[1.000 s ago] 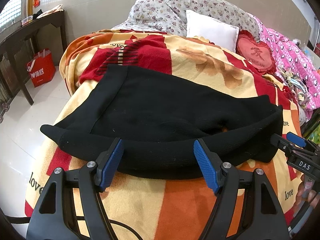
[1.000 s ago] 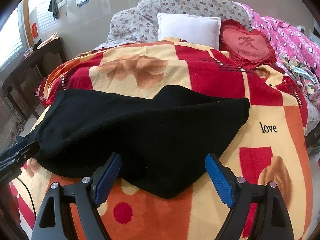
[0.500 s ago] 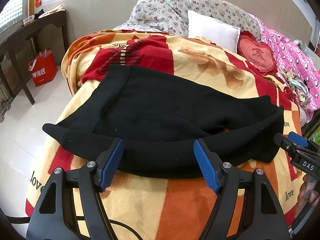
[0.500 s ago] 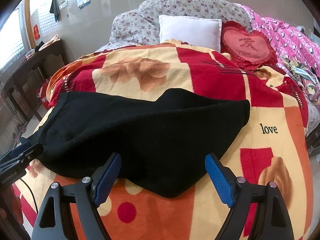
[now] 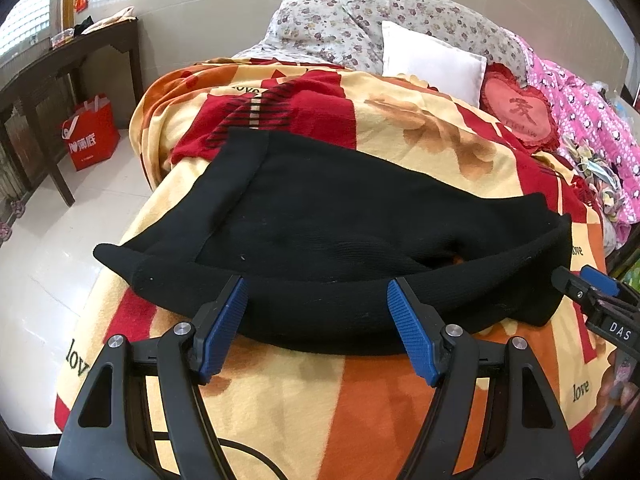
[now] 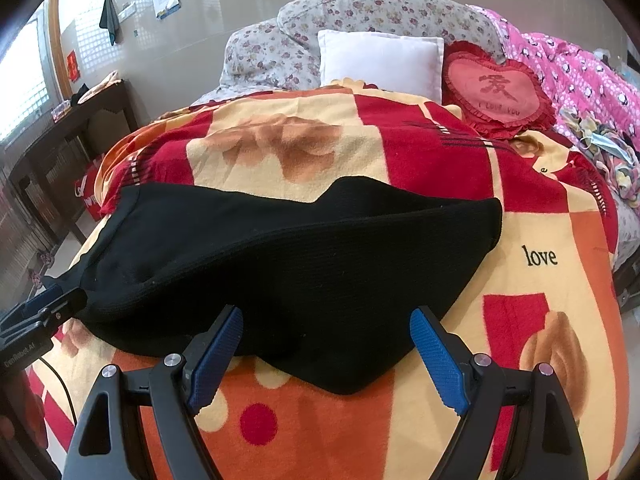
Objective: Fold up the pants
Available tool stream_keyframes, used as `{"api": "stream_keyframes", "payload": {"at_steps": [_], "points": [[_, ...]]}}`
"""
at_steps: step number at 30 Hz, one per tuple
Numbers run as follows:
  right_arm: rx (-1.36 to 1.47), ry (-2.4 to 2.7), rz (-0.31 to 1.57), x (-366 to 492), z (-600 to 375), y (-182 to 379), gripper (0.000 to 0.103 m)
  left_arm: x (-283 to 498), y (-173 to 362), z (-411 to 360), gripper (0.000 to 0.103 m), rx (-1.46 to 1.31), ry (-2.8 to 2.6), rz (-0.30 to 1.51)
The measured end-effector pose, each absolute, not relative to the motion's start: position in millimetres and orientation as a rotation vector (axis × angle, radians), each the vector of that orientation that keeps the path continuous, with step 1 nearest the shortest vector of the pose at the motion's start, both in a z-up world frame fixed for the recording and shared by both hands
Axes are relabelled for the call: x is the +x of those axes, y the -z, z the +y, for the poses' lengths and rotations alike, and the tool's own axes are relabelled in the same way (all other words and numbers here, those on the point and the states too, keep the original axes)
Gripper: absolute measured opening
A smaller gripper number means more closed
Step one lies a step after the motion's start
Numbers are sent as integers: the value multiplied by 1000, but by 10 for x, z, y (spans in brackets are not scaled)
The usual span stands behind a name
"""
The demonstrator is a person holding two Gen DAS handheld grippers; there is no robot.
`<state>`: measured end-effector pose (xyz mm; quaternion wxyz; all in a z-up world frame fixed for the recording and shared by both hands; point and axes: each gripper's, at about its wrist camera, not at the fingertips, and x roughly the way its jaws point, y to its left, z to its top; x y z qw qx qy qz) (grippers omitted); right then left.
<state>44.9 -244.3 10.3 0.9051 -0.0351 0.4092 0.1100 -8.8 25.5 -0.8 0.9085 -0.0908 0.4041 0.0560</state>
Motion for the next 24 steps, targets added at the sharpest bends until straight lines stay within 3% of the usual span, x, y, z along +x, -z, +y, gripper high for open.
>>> {"api": "stream_keyframes", "payload": {"at_steps": [11,24], "points": [[-78,-232,841,504,-2449,-70,85,-114,25,309,73,-195,-127,851],[38,-322,732,597,-2414,-250,85,-279,81,1037,73,-347,-245,846]]}}
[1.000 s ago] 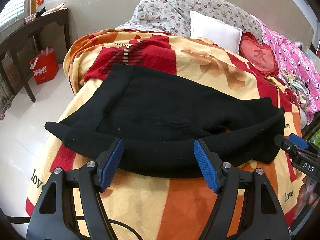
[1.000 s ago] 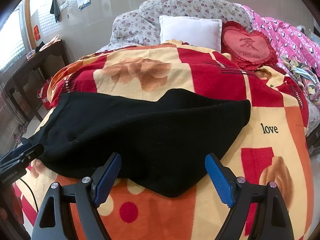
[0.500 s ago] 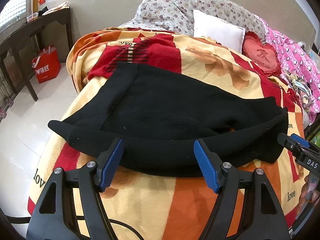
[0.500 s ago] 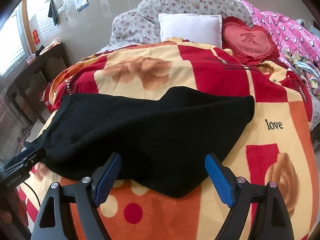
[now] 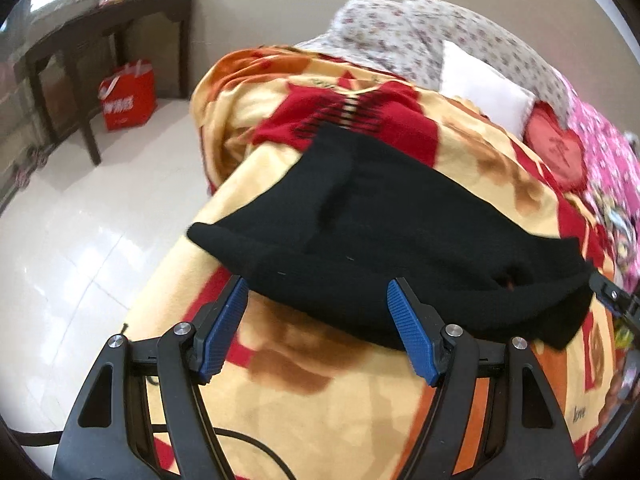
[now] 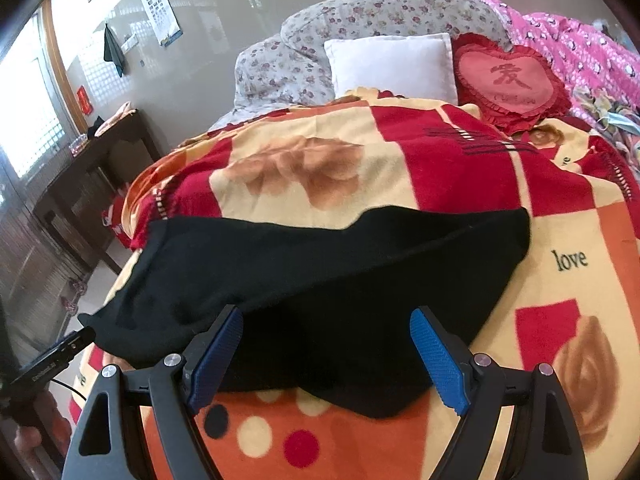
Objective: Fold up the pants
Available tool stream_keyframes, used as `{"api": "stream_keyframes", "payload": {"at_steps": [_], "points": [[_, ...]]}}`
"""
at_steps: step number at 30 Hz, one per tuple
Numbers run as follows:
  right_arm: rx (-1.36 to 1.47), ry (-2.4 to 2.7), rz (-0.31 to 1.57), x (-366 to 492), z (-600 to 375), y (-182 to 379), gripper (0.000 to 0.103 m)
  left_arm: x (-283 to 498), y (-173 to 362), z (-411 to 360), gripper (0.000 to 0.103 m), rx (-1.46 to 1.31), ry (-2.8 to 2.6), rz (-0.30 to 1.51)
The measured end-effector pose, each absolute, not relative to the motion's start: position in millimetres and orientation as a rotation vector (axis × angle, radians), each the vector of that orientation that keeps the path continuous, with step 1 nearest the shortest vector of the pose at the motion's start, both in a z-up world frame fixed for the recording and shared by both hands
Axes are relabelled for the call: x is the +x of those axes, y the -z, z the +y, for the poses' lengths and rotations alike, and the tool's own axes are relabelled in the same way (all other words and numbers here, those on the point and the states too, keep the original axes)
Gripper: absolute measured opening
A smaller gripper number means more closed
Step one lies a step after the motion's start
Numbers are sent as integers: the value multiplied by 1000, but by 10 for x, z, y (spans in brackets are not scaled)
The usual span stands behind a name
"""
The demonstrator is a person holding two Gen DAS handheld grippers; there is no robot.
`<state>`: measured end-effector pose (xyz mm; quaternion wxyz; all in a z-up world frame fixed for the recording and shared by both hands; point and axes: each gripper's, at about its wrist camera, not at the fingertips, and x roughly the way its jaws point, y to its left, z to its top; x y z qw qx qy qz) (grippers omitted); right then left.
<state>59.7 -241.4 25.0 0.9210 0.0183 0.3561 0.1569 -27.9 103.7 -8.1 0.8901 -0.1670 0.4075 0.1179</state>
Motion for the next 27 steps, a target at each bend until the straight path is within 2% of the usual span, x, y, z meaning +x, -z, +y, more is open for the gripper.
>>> {"api": "stream_keyframes", "payload": {"at_steps": [5,6,7,9,13,16,20,22,27], "points": [[137,-351,778,856,-2404,-195,85,-123,307,1221,73,-450,-257,900],[143,-352,785,894,-2399,-180,78,-85,346,1236,73,-474,-248,908],[130,-363,792,948,-2380,-148,63,-48,375,1244,73,-493,-240,907],[133,-381,795,982,-2382,-109,42,14,402,1220,73,-503,-228,906],[82,-430,777,798,-2395,-43,26,105,386,1115,69,-483,-187,899],[79,-461,787,557,-2489,-69,20,77,316,1043,66,-432,-174,882],[81,-500,811,138,-2672,-73,17,-30,255,1028,65,-410,-151,869],[90,-507,866,-76,-2766,38,13,-70,270,1019,65,-398,-152,878],[125,-475,1025,-281,-3044,413,12,-122,341,1036,65,-392,-162,906]]}}
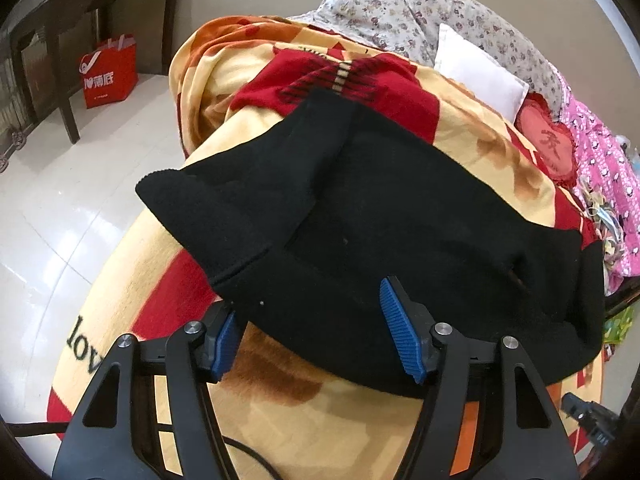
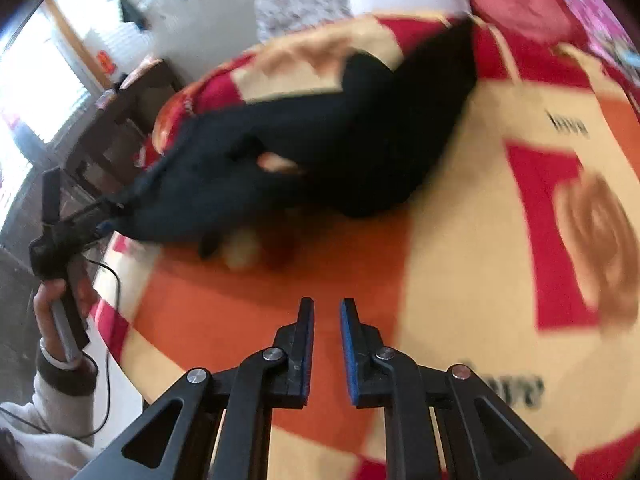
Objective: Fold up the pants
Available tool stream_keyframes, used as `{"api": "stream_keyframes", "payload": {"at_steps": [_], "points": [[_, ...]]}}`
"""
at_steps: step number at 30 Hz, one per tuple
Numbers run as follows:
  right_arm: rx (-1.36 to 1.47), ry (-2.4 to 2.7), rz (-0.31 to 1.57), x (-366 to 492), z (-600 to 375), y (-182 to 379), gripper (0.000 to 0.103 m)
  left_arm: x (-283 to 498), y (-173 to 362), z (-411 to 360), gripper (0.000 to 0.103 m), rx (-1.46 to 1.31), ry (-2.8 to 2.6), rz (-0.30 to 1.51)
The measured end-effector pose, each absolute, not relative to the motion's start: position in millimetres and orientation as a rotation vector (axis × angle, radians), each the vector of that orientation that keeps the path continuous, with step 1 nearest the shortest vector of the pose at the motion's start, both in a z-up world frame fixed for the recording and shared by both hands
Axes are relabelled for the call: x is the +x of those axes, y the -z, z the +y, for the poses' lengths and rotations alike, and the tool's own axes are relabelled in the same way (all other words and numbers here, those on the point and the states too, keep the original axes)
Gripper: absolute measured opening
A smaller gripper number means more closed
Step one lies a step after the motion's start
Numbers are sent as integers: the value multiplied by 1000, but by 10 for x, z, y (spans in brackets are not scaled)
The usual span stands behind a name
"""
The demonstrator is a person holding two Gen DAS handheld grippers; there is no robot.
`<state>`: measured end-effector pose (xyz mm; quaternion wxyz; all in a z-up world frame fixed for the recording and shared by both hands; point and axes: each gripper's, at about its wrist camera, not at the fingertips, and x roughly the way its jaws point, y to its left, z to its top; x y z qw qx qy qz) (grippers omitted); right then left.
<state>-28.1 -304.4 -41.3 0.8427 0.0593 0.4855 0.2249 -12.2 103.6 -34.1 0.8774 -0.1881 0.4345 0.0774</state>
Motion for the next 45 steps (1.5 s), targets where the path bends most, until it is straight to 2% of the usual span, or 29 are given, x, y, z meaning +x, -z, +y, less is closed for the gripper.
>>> {"api": "stream_keyframes", "payload": {"at_steps": [2,3,4,5,6,9,14,18,20,22,25,30,36,39,44,45], "points": [[195,-417,973,-258,-3282,319,15,-135,328,1069,65,-408,-164,906],[216,-377,933,-233,-3383,218,26,-142,319,1078,65,-415,-164,903],[235,-334,879,-173,-3480,82,43,-146,302,1093,65,-426,-168,896],[250,-312,839,-102,-3527,-5,51,-148,292,1099,65,-433,-171,893],[269,-297,811,-37,-3561,-82,54,-147,278,1111,65,-444,-175,890],[339,-263,767,313,-3624,-260,54,-147,253,1116,65,-461,-181,884],[308,-183,882,1132,-3405,-292,54,-124,198,1086,65,-397,-229,869],[371,-144,986,1590,-3382,-76,54,-91,207,1072,65,-375,-234,874],[449,-180,977,1646,-3446,38,50,-78,226,1064,65,-372,-236,883],[449,-204,939,1564,-3503,74,16,-79,241,1072,65,-372,-236,885],[394,-213,918,1362,-3585,23,7,-75,254,1075,65,-384,-235,887],[314,-213,903,1061,-3699,-108,5,-80,252,1057,65,-386,-238,889],[284,-197,902,244,-4012,-77,5,-162,274,1116,65,-412,-223,898],[337,-182,927,-171,-4255,64,5,-208,257,1181,65,-437,-220,886],[451,-221,984,-272,-4435,450,5,-216,277,1259,68,-521,-221,862],[464,-217,982,-255,-4444,479,9,-201,305,1264,68,-530,-229,868]]}}
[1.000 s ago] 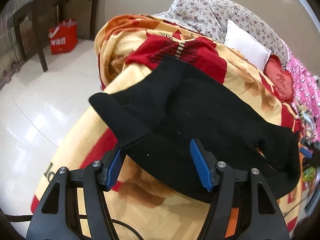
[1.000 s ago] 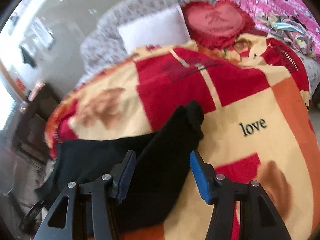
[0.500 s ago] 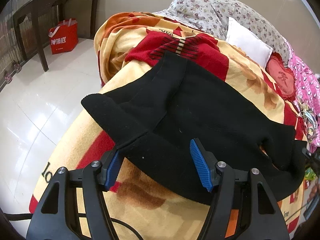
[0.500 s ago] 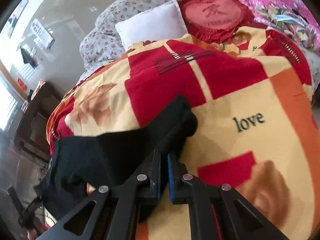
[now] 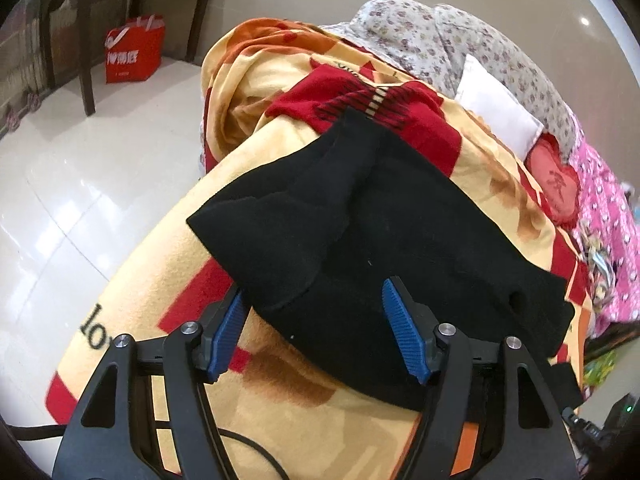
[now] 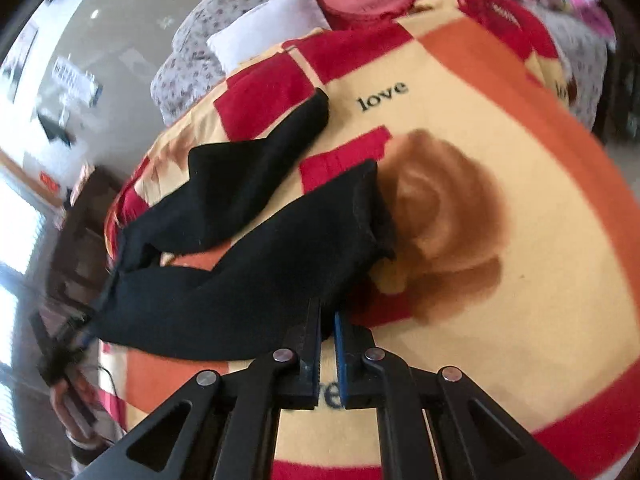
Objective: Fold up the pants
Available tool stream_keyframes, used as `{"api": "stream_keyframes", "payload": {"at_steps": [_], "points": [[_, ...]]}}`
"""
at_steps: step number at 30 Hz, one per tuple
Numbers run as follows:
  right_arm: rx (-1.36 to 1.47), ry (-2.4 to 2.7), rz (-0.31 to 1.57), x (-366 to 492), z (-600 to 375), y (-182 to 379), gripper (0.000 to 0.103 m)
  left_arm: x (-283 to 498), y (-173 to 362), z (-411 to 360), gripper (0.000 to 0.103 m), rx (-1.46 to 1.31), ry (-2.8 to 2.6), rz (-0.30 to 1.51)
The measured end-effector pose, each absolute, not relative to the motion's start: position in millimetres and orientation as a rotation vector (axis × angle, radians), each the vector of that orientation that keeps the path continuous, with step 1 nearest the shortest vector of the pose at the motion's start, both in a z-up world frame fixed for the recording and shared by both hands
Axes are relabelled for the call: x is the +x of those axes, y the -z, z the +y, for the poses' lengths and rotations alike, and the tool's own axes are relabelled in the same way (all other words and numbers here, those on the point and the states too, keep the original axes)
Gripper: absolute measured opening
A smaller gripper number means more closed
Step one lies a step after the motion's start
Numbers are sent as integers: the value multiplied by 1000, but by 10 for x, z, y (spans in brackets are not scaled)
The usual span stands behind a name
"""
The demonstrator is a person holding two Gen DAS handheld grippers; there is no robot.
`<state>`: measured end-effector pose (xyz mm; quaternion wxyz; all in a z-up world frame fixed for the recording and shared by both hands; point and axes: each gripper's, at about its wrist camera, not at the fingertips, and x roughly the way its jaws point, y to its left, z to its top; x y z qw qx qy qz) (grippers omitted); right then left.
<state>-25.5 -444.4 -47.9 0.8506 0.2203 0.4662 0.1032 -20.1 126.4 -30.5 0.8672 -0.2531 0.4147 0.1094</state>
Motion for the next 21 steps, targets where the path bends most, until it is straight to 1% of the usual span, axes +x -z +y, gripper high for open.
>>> {"api": "stream_keyframes", "payload": {"at_steps": [3,6,7,8,9,10,11,12,15,19,21], "points": [[492,-206,961,-193,-4436,509,47,-148,383,1298,68,-579,-230,884],[504,-202,945,-100,-4386,492,47,-62,434,1331,68,-628,-215,879],[496,-202,936,-63,-4362,483,44,-25,446,1327,68,-632,-204,881],[484,-202,930,-35,-4336,475,37,-4,447,1315,60,-630,-194,879],[474,-192,916,-16,-4325,475,18,0,437,1307,34,-625,-187,872],[469,-177,898,-5,-4329,465,7,-3,419,1292,22,-607,-185,870],[469,-177,889,-4,-4334,447,7,-19,392,1279,18,-595,-177,865],[464,-182,875,-16,-4332,407,6,-57,360,1277,15,-597,-167,848],[410,-193,834,-99,-4302,218,5,-180,246,1274,12,-593,-136,826],[368,-199,791,-312,-4386,-95,5,-479,106,1256,12,-584,-99,827],[353,-189,810,-387,-4446,-115,5,-604,149,1220,12,-543,-113,856]]}}
